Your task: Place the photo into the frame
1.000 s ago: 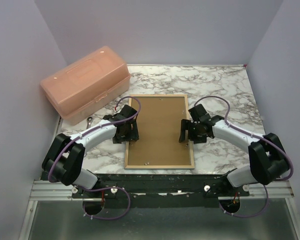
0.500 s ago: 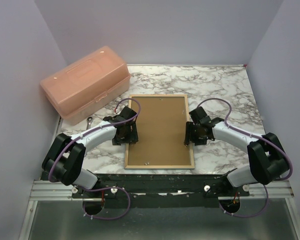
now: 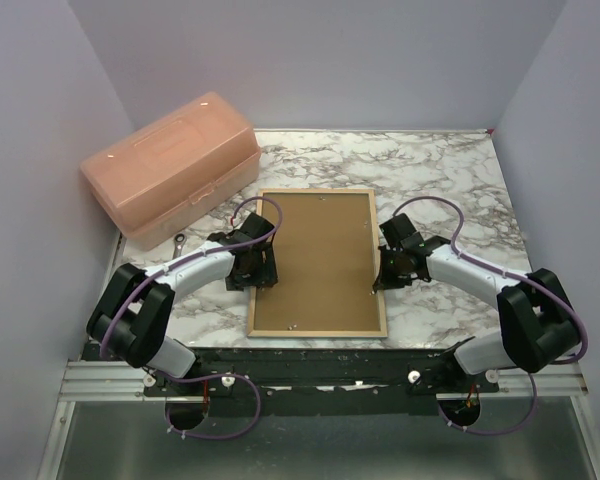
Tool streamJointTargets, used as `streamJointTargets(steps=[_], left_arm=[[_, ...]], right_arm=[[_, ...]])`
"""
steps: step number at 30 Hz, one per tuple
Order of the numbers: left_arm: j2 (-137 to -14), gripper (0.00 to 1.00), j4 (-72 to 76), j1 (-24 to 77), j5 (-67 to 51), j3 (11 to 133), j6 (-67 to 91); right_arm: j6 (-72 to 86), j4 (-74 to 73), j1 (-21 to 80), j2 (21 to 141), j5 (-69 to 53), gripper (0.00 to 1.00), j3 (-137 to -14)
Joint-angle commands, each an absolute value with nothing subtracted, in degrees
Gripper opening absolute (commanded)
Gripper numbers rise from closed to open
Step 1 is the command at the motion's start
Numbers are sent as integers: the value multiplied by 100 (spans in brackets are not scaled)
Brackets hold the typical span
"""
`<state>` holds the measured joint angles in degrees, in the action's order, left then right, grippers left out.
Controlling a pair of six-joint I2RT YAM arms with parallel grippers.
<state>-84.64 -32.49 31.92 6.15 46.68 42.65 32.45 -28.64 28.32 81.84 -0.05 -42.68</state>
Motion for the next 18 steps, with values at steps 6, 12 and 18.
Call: streamJointTargets(steps=[6, 12, 18], left_arm=[[-8526, 75, -3223, 3173, 447, 4670, 4210], [-8381, 75, -3195, 3173, 438, 4557, 4194], [-8422, 75, -3012, 3173, 81, 4527, 4179]], right_arm=[[3228, -3138, 2862, 8118, -75, 0, -4276], [3264, -3214, 2862, 7949, -21, 51, -4468], [3287, -3081, 2865, 7954, -274, 81, -4555]])
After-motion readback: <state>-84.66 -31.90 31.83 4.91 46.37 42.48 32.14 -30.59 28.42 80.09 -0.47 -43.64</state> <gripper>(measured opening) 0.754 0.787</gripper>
